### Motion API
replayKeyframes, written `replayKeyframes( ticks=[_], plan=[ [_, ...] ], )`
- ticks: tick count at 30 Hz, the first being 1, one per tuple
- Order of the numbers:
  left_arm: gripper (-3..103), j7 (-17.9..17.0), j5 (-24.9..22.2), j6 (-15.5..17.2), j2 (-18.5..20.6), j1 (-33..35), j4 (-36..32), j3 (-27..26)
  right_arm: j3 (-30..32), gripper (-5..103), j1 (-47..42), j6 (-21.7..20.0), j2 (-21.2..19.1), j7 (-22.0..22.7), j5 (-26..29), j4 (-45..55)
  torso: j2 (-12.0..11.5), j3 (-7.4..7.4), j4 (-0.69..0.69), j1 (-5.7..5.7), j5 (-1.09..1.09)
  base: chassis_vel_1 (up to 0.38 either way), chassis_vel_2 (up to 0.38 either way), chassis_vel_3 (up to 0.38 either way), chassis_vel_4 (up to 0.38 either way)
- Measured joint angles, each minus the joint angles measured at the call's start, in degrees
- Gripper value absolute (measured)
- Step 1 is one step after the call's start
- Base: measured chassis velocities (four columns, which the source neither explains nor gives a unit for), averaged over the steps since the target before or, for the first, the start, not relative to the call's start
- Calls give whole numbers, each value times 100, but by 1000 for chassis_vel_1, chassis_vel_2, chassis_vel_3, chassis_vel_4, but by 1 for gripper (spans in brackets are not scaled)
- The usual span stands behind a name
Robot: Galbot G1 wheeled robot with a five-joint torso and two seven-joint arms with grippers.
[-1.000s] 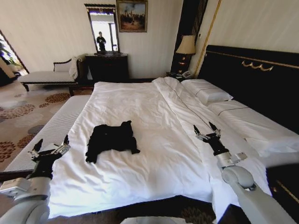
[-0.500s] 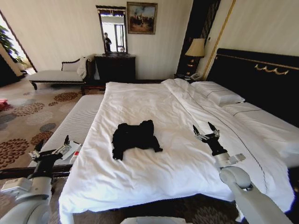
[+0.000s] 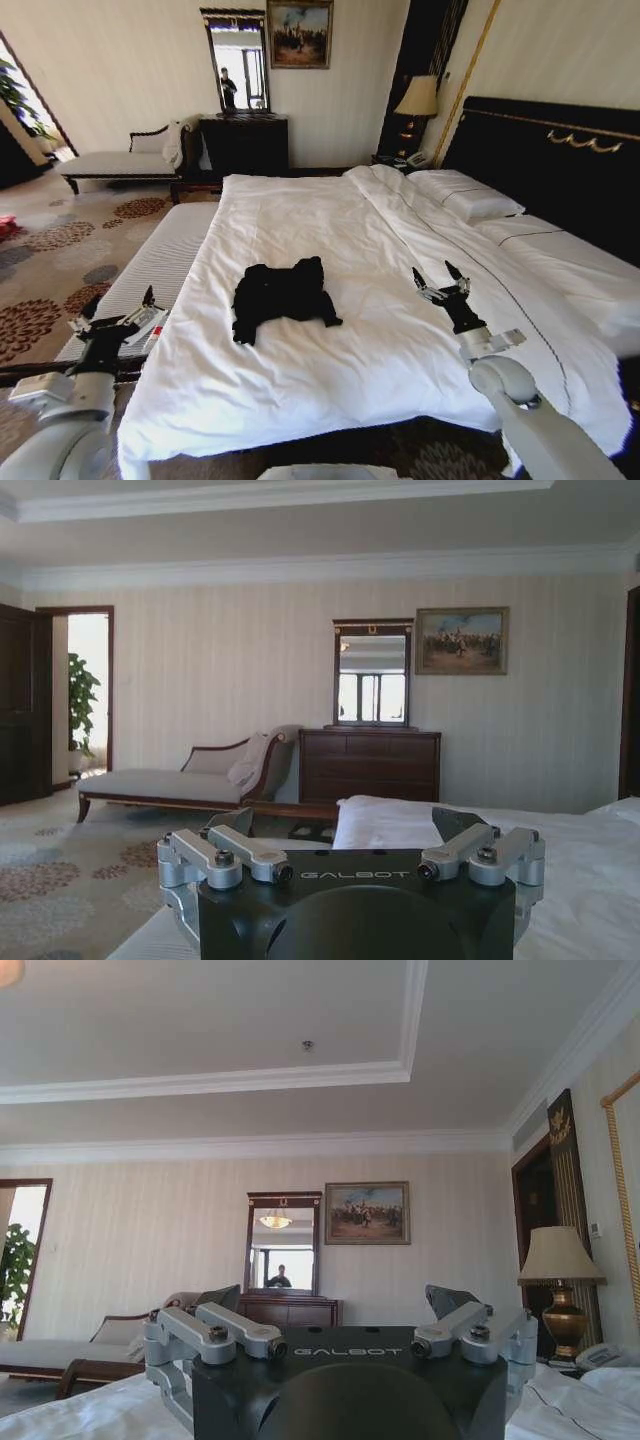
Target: Fold the clothes on the bed.
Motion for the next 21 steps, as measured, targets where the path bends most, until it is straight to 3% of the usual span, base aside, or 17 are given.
replayKeyframes(
  ticks=[1,3,4,6,8,9,11,14,16,19,20,21],
  plan=[
    [100,-241,-526,370,298,-243,1,0,-8,100,0,-36,-32,118,-2,16,0,1,2,1,0,0,0,0,0],
    [100,-492,-1123,687,545,-516,50,24,-16,100,0,-50,-46,190,-42,7,-1,1,2,2,1,0,0,0,0],
    [100,-492,-1123,687,545,-516,50,24,-16,100,0,-50,-46,190,-42,7,-1,1,2,2,1,0,0,0,0],
    [100,-814,-1938,1141,845,-865,204,88,-48,100,13,-57,-50,296,-97,-32,-1,2,0,2,1,0,0,0,0],
    [100,-1063,-2462,1724,1049,-1185,441,186,-107,100,60,-67,-49,387,-148,-95,-1,2,2,2,1,0,0,0,0],
    [100,-1063,-2462,1724,1049,-1185,441,186,-107,100,60,-67,-49,387,-148,-95,-1,2,2,2,1,0,0,0,0],
    [100,-1322,-2932,2299,1183,-1740,1025,526,-204,100,159,-139,-33,501,-221,-233,-1,1,4,1,-2,0,0,0,0],
    [100,-1401,-3287,2473,1184,-2168,1420,765,-267,100,218,-171,-24,548,-253,-323,0,1,5,1,-2,0,0,0,0],
    [100,-1489,-3848,2669,1079,-2995,2178,1309,-344,100,317,-189,-4,566,-292,-495,-1,2,2,2,-3,0,0,0,0],
    [100,-1464,-3952,2700,985,-3421,2573,1641,-375,100,362,-190,4,566,-299,-571,-1,2,2,2,2,0,0,0,0],
    [100,-1400,-4064,2718,803,-3973,3117,2166,-406,100,420,-196,9,566,-299,-657,-1,3,0,3,1,0,0,0,0],
    [100,-1387,-4123,2732,722,-4188,3338,2358,-411,100,439,-199,8,566,-296,-683,-1,2,1,3,-1,0,0,0,0]
  ],
)
